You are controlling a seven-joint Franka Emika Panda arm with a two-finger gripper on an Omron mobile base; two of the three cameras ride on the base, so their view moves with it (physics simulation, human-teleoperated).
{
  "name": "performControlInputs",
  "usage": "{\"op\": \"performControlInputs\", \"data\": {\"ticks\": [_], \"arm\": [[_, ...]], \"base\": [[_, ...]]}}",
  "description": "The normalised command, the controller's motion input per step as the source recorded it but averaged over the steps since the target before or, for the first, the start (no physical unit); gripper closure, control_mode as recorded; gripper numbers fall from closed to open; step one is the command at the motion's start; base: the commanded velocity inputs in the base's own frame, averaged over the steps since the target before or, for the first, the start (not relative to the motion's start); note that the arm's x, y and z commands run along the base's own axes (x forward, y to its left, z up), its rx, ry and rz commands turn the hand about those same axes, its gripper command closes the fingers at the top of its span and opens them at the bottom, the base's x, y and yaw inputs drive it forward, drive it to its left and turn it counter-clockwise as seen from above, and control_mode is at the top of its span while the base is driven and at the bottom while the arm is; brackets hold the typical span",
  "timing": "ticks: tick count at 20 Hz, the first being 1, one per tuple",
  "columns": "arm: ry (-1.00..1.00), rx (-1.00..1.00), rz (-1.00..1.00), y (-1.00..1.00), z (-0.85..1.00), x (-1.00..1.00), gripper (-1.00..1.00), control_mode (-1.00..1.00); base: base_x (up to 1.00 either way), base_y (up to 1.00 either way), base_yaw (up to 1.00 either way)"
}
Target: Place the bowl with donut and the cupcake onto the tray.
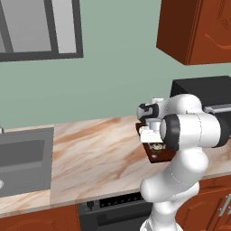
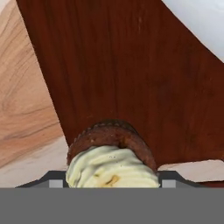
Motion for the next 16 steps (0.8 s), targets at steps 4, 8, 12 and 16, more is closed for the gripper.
{"op": "performControlInputs", "data": {"ticks": [4,8,12,16], "arm": [[0.0,0.0,0.0,0.0,-0.3,0.0,1.0,-1.0],[0.0,0.0,0.0,0.0,-0.21,0.0,1.0,-1.0],[0.0,0.0,0.0,0.0,-0.06,0.02,1.0,-1.0],[0.0,0.0,0.0,0.0,0.0,0.05,-1.0,-1.0]], "base": [[0.0,0.0,0.0],[0.0,0.0,0.0],[0.0,0.0,0.0],[0.0,0.0,0.0]]}}
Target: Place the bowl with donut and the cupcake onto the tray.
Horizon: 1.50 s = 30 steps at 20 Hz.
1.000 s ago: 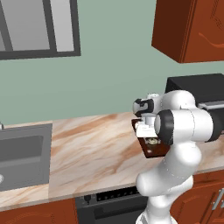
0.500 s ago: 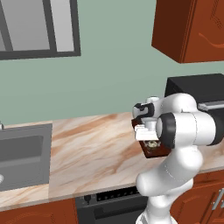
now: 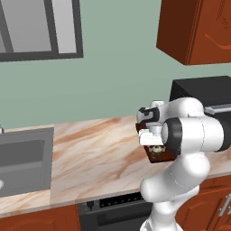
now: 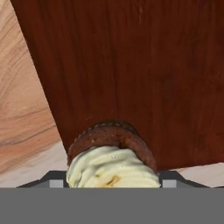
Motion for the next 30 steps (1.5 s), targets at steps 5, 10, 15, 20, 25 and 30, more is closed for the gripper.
{"op": "performControlInputs", "data": {"ticks": [5,10,15,20,25,30], "arm": [[0.02,0.0,0.0,0.0,0.0,0.01,-1.0,-1.0],[0.0,0.0,0.0,0.0,0.0,0.0,-1.0,-1.0],[0.0,0.0,0.0,-0.02,0.05,-0.04,-1.0,-1.0],[0.0,0.0,0.0,-0.02,0.26,-0.33,-1.0,-1.0],[-0.02,0.0,0.0,0.0,0.34,-0.36,-1.0,-1.0],[-0.07,0.0,0.0,0.0,0.37,-0.33,-1.0,-1.0]], "base": [[0.0,0.0,0.0],[0.0,0.0,0.0],[0.0,0.0,0.0],[0.0,0.0,0.0],[0.0,0.0,0.0],[0.0,0.0,0.0]]}}
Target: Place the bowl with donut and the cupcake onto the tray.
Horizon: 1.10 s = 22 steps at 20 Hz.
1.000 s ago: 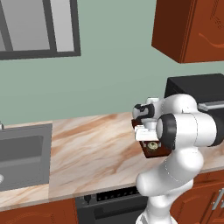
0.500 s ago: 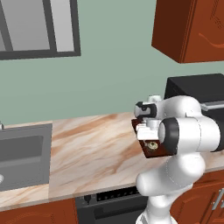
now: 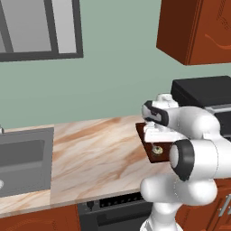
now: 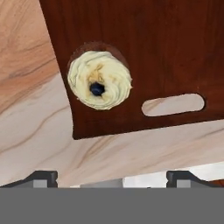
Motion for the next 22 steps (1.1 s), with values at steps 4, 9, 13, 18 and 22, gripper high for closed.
{"op": "performControlInputs", "data": {"ticks": [4,9,13,18,22], "arm": [[-0.06,0.0,0.0,0.0,0.42,-0.36,-1.0,-1.0],[-0.08,0.0,0.0,0.0,0.38,-0.44,-1.0,-1.0],[-0.06,0.0,0.0,0.0,0.41,-0.44,-1.0,-1.0],[-0.03,0.0,0.0,0.0,0.47,-0.36,-1.0,-1.0],[-0.05,0.0,0.0,0.0,0.42,-0.43,-1.0,-1.0]], "base": [[0.0,0.0,0.0],[0.0,0.0,0.0],[0.0,0.0,0.0],[0.0,0.0,0.0],[0.0,0.0,0.0]]}}
